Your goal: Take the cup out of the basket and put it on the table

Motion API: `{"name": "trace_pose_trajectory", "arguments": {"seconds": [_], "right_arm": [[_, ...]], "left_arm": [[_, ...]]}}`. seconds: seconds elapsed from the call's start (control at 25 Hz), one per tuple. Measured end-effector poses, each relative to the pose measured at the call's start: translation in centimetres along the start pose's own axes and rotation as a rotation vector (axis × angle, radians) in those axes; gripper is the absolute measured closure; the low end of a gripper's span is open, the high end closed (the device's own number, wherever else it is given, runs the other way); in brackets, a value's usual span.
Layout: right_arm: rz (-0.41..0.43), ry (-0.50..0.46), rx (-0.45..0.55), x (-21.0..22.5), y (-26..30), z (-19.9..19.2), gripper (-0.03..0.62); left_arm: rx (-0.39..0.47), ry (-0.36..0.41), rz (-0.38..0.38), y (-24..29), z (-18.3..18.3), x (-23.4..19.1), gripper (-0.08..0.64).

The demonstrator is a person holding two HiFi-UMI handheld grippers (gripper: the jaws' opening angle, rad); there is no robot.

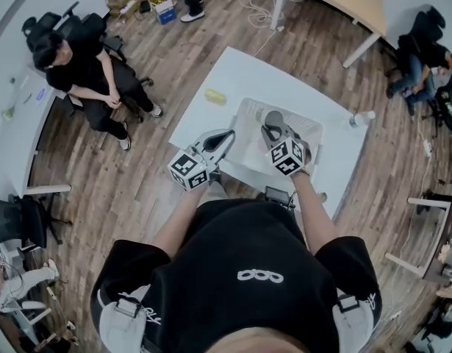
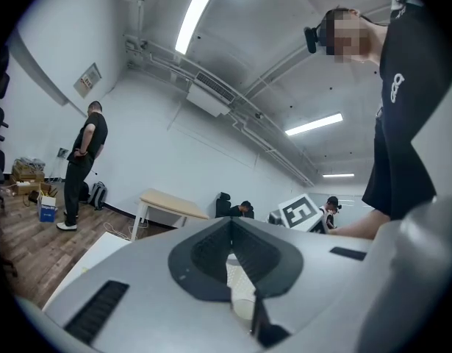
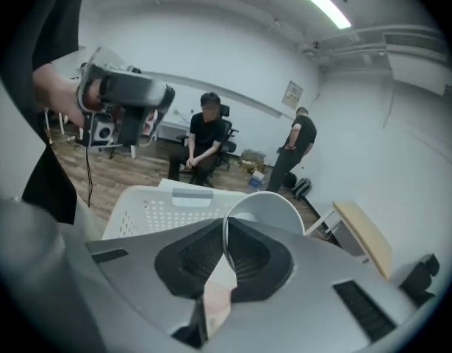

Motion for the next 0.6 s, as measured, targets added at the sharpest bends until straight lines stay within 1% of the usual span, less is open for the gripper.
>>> {"name": "trace_pose_trajectory", "arguments": {"seconds": [0.16,0.28,0.4,0.6], "right_arm": [[-0.113,0.035,0.115,1.3,-4.8,1.8,0.56],[-0.194,0.076,0.166,2.1,-8.3,1.9,0.56],[-0.243,0.109,0.165,2.5,-10.6,0.8,0.56],[-0.293,0.162,0.142,2.7,-12.9,-2.1,0.56]], "left_arm": [[-0.021,0.011,-0.058,1.9,0.0,0.4,0.552],[-0.03,0.022,-0.1,3.3,0.1,1.1,0.552],[-0.038,0.025,-0.142,4.8,0.0,2.0,0.552],[-0.052,0.033,-0.206,7.0,-0.2,4.2,0.552]]}}
Point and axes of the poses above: the fingertips, and each gripper's own axes: y forward along the fingers, x to its right, z out of its top, the point moved 2 cm from there along -y, backward along the fingers, and after that the axes turned 2 degrees about z, right-handed, at the moved point
